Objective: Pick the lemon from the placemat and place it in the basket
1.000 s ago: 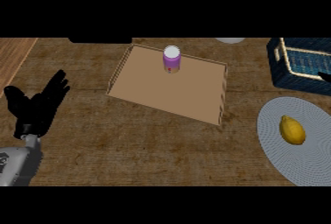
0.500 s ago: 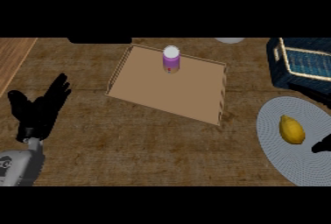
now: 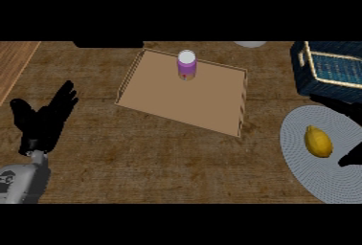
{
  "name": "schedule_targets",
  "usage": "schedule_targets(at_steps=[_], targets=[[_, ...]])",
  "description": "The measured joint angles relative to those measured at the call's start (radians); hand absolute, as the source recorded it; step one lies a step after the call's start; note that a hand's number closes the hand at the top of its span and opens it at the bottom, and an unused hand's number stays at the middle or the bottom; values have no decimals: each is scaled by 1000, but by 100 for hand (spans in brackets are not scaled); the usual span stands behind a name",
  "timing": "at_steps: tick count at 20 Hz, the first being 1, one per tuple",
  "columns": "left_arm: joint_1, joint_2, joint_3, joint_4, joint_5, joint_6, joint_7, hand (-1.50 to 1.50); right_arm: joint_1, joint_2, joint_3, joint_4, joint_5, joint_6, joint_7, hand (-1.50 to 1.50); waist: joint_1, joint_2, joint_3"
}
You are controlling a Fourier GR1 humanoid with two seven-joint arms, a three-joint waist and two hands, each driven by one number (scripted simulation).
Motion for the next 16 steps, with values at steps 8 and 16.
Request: schedule_targets(at_steps=[8, 16], targets=[[5, -6, 18, -38, -6, -18, 35, 0, -15, -2, -2, 82, 19, -17, -78, -150, 1, 1, 0], [-6, -19, 38, -25, -28, -27, 35, 0, -2, 22, 14, 94, 57, -63, -107, -150, -2, 0, 0]])
